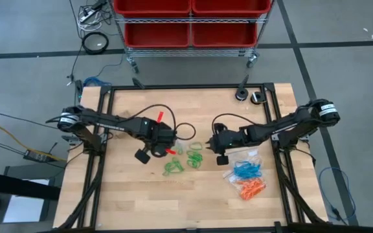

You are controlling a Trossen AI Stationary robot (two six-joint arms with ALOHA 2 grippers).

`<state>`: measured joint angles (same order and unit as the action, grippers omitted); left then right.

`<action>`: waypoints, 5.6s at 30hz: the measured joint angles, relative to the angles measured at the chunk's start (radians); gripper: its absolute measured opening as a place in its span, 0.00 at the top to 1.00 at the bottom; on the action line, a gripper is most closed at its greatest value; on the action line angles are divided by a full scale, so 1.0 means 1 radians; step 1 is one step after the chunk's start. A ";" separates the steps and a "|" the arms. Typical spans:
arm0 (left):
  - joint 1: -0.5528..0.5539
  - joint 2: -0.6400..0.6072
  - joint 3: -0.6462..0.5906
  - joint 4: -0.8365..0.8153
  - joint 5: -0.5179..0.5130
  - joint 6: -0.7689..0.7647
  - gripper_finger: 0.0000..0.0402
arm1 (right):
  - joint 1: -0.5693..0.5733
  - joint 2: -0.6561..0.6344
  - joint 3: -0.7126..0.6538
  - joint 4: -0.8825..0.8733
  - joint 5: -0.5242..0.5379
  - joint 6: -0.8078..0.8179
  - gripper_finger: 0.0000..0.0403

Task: Sort rubber bands
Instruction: Put the green rubber band into the transparent zip bag

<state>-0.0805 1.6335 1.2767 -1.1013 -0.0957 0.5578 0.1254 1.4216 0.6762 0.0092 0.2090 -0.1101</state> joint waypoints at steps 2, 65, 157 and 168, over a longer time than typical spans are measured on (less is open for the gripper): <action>-0.007 0.000 -0.035 0.029 0.005 -0.016 1.00 | -0.012 0.000 -0.060 0.098 -0.003 -0.006 0.81; -0.026 0.000 -0.070 0.229 0.048 -0.116 1.00 | -0.007 0.101 0.171 0.393 -0.033 -0.097 1.00; 0.035 0.000 0.093 0.110 0.059 -0.075 1.00 | 0.017 0.220 0.534 -0.250 0.125 -0.232 0.69; 0.083 -0.080 0.092 0.090 0.012 -0.118 1.00 | 0.042 0.053 0.480 -0.431 0.160 -0.084 0.69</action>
<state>0.0022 1.5531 1.3688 -1.0112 -0.0838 0.4401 0.1674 1.4743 1.1558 -0.4221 0.3692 -0.1942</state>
